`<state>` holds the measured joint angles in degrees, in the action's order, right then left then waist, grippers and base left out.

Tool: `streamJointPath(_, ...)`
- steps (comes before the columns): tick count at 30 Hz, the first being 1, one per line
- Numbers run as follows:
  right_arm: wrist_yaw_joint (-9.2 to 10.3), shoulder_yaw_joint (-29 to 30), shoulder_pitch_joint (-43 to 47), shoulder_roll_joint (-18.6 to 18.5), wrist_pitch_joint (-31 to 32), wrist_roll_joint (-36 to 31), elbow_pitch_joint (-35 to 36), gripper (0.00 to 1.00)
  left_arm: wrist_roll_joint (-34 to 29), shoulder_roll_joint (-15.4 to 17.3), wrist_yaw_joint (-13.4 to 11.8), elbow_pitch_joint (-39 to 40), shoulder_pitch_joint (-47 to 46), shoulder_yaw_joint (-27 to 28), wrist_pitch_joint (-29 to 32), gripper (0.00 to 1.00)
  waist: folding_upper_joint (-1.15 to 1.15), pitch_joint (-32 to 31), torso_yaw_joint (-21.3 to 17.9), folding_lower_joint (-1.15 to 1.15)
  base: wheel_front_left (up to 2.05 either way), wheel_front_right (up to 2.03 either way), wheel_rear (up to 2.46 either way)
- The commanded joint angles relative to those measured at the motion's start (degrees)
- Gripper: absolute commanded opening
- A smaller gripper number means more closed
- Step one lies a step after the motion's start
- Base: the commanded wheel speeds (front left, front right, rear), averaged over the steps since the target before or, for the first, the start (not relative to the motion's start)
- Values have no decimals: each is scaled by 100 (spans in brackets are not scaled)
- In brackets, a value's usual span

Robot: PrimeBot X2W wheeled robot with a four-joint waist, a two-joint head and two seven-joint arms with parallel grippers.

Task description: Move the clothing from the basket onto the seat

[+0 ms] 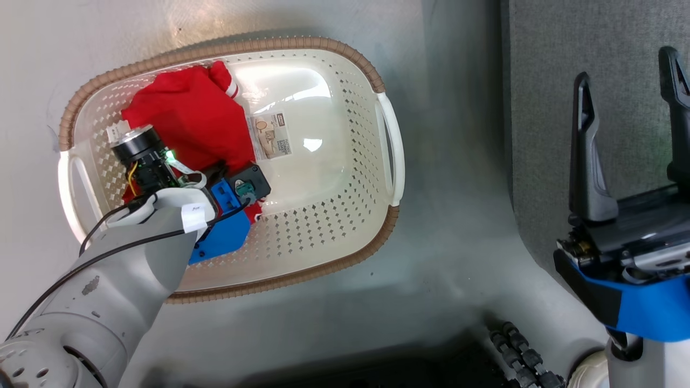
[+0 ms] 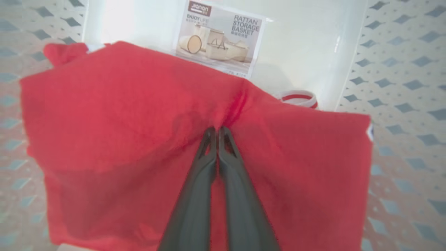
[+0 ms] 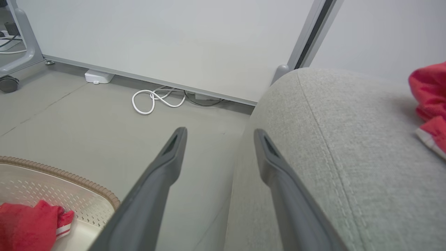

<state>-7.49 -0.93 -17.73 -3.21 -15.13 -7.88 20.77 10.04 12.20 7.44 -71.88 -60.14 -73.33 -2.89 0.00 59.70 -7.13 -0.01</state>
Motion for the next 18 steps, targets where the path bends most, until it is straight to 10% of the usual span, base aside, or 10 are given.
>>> streamJointPath(1, -1, -10, -108, 15, -3, 56, -55, 100, -26, -38, 2, 37, -119, -19, -128, 0, 0, -64, 5, 1, 0, 0, 0)
streamJointPath(18, -1, 4, -242, 19, -3, 232, -508, 100, 21, -433, 2, 168, 82, -20, -809, 0, 0, -868, 230, 1, 0, 0, 0)
